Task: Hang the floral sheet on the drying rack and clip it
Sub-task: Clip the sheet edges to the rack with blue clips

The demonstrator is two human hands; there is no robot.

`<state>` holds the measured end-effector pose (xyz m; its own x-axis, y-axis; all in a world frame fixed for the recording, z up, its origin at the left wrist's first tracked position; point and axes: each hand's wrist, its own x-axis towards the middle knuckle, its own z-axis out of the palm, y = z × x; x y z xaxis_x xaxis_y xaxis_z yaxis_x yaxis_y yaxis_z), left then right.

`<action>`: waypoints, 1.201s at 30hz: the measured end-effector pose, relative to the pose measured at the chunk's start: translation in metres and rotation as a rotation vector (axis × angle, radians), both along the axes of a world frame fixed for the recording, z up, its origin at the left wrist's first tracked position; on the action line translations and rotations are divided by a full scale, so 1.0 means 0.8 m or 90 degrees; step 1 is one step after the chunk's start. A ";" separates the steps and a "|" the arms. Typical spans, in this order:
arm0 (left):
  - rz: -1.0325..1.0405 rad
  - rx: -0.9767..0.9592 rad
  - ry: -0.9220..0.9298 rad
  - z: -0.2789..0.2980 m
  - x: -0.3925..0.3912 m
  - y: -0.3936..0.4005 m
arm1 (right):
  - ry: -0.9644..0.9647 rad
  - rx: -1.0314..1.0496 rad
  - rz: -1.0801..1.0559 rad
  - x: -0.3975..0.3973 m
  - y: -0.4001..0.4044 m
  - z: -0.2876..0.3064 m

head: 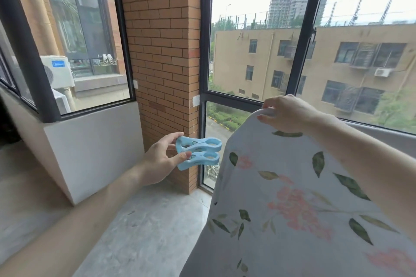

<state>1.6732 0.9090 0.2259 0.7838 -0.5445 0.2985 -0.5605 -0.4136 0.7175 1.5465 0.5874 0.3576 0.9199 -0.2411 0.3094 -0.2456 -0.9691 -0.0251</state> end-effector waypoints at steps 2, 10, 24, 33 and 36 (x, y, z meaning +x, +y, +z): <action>-0.012 0.012 -0.015 -0.008 0.021 -0.006 | -0.036 -0.039 -0.015 0.009 0.001 -0.007; -0.087 0.047 -0.045 -0.053 0.097 -0.022 | -0.091 -0.038 -0.078 0.004 0.004 -0.015; -0.300 0.046 -0.062 -0.094 0.192 -0.113 | -0.107 -0.022 -0.215 0.022 0.034 -0.016; -0.331 0.042 -0.070 -0.099 0.237 -0.106 | -0.100 -0.003 -0.237 0.023 0.042 -0.012; -0.323 0.042 -0.071 -0.112 0.247 -0.092 | -0.098 0.001 -0.236 0.025 0.046 -0.013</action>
<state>1.8707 0.8356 0.1366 0.3823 -0.8678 0.3174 -0.7737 -0.1128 0.6235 1.5668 0.6243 0.3469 0.7131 -0.5492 0.4358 -0.5724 -0.8150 -0.0905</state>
